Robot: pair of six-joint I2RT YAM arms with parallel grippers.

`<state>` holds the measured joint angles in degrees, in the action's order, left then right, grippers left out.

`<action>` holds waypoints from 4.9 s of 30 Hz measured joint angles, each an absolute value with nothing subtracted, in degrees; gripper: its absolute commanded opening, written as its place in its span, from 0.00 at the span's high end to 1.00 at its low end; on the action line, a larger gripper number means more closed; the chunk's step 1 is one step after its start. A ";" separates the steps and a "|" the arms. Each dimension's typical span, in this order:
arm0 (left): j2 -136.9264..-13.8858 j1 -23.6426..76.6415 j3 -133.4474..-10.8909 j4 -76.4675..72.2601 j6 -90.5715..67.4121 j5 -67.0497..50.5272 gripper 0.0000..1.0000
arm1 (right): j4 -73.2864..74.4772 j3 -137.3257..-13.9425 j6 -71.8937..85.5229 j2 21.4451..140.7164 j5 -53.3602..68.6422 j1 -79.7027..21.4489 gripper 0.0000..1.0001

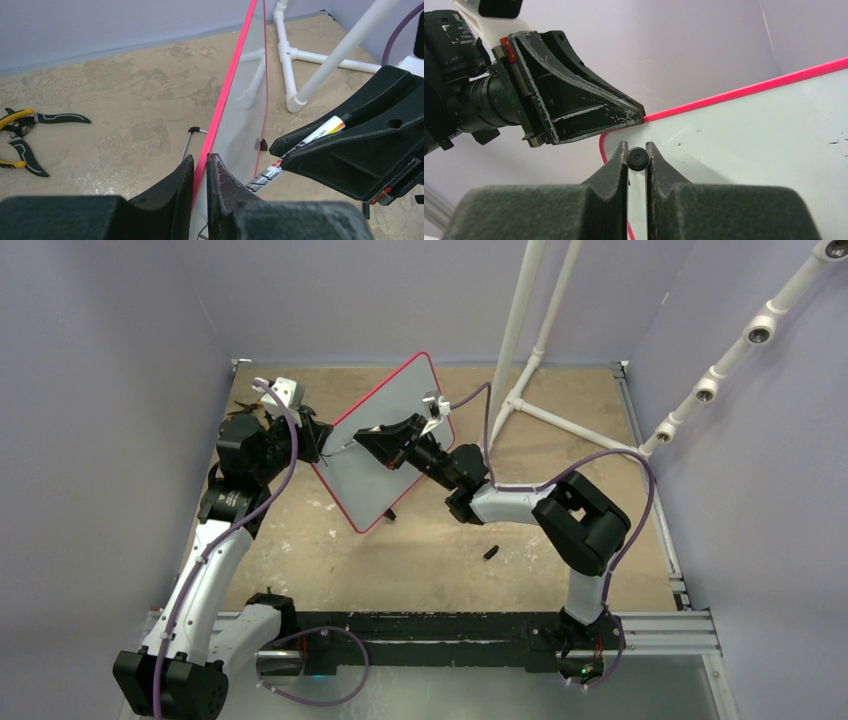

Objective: Write a sentence on the whiteboard

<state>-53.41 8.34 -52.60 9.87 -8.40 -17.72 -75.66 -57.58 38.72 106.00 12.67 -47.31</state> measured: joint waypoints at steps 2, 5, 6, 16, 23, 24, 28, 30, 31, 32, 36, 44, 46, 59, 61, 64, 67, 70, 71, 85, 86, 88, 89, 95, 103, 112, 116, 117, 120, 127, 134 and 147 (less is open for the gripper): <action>-53.41 8.32 -52.60 9.87 -8.40 -17.78 0.87 | -75.40 -57.54 38.48 105.89 12.58 -47.31 1.00; -53.41 8.29 -52.60 9.87 -8.40 -17.80 0.87 | -75.29 -57.54 38.15 105.78 12.56 -47.31 1.00; -53.41 8.29 -52.60 9.85 -8.43 -17.80 0.87 | -75.26 -57.54 38.15 105.78 12.58 -47.31 1.00; -53.41 8.25 -52.60 9.82 -8.56 -18.02 0.87 | -75.26 -57.54 38.41 105.80 13.74 -47.35 1.00; -53.41 7.97 -52.60 9.76 -8.95 -18.48 0.88 | -75.16 -57.54 38.41 105.82 14.63 -47.94 1.00; -53.41 7.94 -52.60 9.78 -8.95 -18.52 0.88 | -75.09 -57.54 38.41 105.82 14.63 -48.05 1.00; -53.41 7.88 -52.60 9.78 -8.95 -18.72 0.88 | -75.09 -57.52 38.41 106.43 14.66 -48.49 1.00; -53.41 7.86 -52.60 9.69 -8.95 -18.70 0.88 | -75.00 -57.45 38.48 106.78 14.66 -48.71 1.00; -53.41 7.84 -52.60 9.65 -8.95 -18.70 0.88 | -74.98 -57.39 38.48 106.83 14.68 -48.75 1.00; -53.41 7.84 -52.60 9.61 -8.95 -18.72 0.88 | -75.00 -57.34 38.46 106.83 14.66 -48.77 1.00; -53.45 7.84 -52.60 9.52 -8.97 -18.83 0.88 | -75.00 -57.14 38.46 106.87 14.66 -48.86 1.00; -53.52 7.81 -52.60 9.45 -8.97 -18.87 0.88 | -75.07 -56.77 38.37 106.87 14.41 -49.12 1.00; -53.52 7.81 -52.60 9.45 -8.97 -18.90 0.88 | -75.11 -56.45 38.30 106.85 14.31 -49.12 1.00; -53.52 7.51 -52.60 9.43 -8.95 -18.96 0.88 | -76.01 -55.75 37.71 106.52 10.98 -49.23 1.00; -53.52 7.51 -52.60 9.41 -8.97 -19.03 0.88 | -76.18 -55.75 37.39 106.24 10.17 -49.23 1.00; -53.52 7.51 -52.60 9.41 -8.97 -19.14 0.88 | -76.34 -55.75 36.95 105.82 9.41 -49.23 1.00; -53.52 7.51 -52.60 9.43 -8.97 -19.22 0.88 | -76.42 -55.75 36.58 105.54 8.60 -49.23 1.00; -53.52 7.51 -52.60 9.41 -8.97 -19.27 0.88 | -76.40 -55.75 36.38 105.45 8.45 -49.23 1.00; -53.52 7.51 -52.60 9.41 -8.97 -19.27 0.88 | -76.40 -55.75 36.36 105.41 8.43 -49.23 1.00; -53.52 7.49 -52.60 9.41 -8.97 -19.33 0.89 | -76.40 -55.61 35.99 105.06 7.99 -49.23 1.00; -53.52 7.49 -52.60 9.41 -8.97 -19.33 0.89 | -76.40 -55.31 35.97 104.79 7.99 -49.23 1.00; -53.52 7.49 -52.58 9.43 -8.99 -19.35 0.89 | -76.38 -54.43 35.99 103.90 8.01 -49.23 1.00; -53.52 7.49 -52.58 9.43 -8.99 -19.35 0.89 | -76.40 -53.82 35.99 103.26 8.03 -49.23 1.00; -53.52 7.44 -52.58 9.43 -8.99 -19.35 0.89 | -76.62 -50.24 36.12 97.97 8.49 -49.23 1.00; -53.52 7.14 -52.25 9.10 -9.02 -19.64 0.89 | -77.43 -46.98 36.29 93.32 10.13 -49.17 1.00; -53.60 7.14 -51.83 8.19 -9.02 -19.75 0.89 | -77.25 -47.29 36.23 95.37 13.63 -48.38 1.00; -53.69 7.11 -51.83 8.08 -9.02 -19.75 0.90 | -77.12 -48.47 36.23 97.78 14.61 -48.03 1.00; -53.74 7.11 -51.83 8.01 -9.02 -19.75 0.90 | -77.12 -48.73 36.23 98.26 14.70 -47.97 1.00; -53.89 7.11 -51.83 7.81 -9.06 -19.77 0.90 | -76.95 -49.30 36.23 98.74 14.76 -47.92 1.00; -54.00 7.11 -51.83 7.73 -9.41 -19.77 0.90 | -77.32 -51.90 36.23 99.24 14.74 -47.57 1.00; -54.04 7.11 -51.83 7.68 -9.41 -19.79 0.90 | -77.58 -54.68 36.21 102.21 14.72 -47.48 1.00; -54.11 7.11 -51.83 7.40 -9.43 -20.18 0.91 | -77.19 -57.25 36.23 104.79 14.48 -47.48 1.00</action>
